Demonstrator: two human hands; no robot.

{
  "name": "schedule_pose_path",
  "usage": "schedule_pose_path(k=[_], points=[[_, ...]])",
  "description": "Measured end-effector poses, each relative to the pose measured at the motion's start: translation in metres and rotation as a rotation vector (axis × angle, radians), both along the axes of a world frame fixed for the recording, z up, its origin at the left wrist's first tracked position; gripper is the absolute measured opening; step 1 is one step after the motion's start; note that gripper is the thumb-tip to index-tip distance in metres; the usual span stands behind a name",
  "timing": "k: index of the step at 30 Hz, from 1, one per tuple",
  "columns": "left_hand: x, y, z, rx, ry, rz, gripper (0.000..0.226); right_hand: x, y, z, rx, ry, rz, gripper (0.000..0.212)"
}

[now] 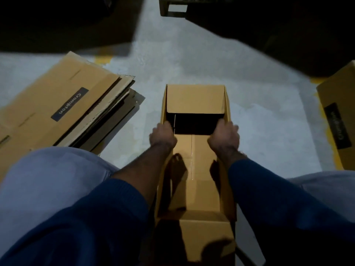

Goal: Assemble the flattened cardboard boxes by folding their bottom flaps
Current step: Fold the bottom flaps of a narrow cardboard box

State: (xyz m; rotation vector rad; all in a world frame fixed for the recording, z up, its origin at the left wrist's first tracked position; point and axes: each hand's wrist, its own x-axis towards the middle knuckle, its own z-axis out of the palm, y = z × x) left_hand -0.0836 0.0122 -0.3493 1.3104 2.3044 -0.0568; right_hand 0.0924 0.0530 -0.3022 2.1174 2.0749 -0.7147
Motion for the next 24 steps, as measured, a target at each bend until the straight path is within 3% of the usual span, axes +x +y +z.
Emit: schedule_pose_path(k=[2, 5, 6, 8, 10, 11, 14, 16, 19, 24], points=[[0.004, 0.030, 0.004, 0.092, -0.062, -0.166, 0.031, -0.018, 0.020, -0.022, 0.058, 0.100, 0.072, 0.033], [0.006, 0.061, -0.008, 0.052, -0.125, -0.238, 0.030, -0.048, 0.055, -0.054, -0.177, 0.122, 0.220, 0.021], [0.005, 0.066, -0.013, 0.058, -0.130, -0.225, 0.029, -0.052, 0.064, -0.069, -0.286, 0.075, 0.281, 0.026], [0.002, 0.070, -0.022, 0.134, -0.094, -0.193, 0.028, -0.050, 0.074, -0.095, -0.317, -0.074, 0.361, 0.057], [-0.002, 0.067, -0.037, 0.266, -0.014, -0.216, 0.034, -0.040, 0.072, -0.114, -0.141, -0.142, 0.352, 0.087], [-0.004, 0.064, -0.045, 0.350, 0.036, -0.250, 0.041, -0.034, 0.068, -0.119, -0.016, -0.159, 0.364, 0.091], [-0.006, 0.071, -0.060, 0.704, 0.150, -0.345, 0.063, -0.026, 0.066, -0.123, 0.413, -0.127, 0.385, 0.085], [-0.009, 0.091, -0.059, 0.842, 0.150, -0.363, 0.070, -0.031, 0.098, -0.113, 0.611, -0.055, 0.352, 0.085], [-0.020, 0.133, -0.054, 0.761, 0.199, -0.408, 0.076, -0.035, 0.174, -0.092, 0.570, -0.075, 0.401, 0.084], [-0.048, 0.194, -0.063, 0.418, 0.159, -0.513, 0.064, -0.035, 0.256, -0.093, 0.192, -0.156, 0.646, 0.038]])
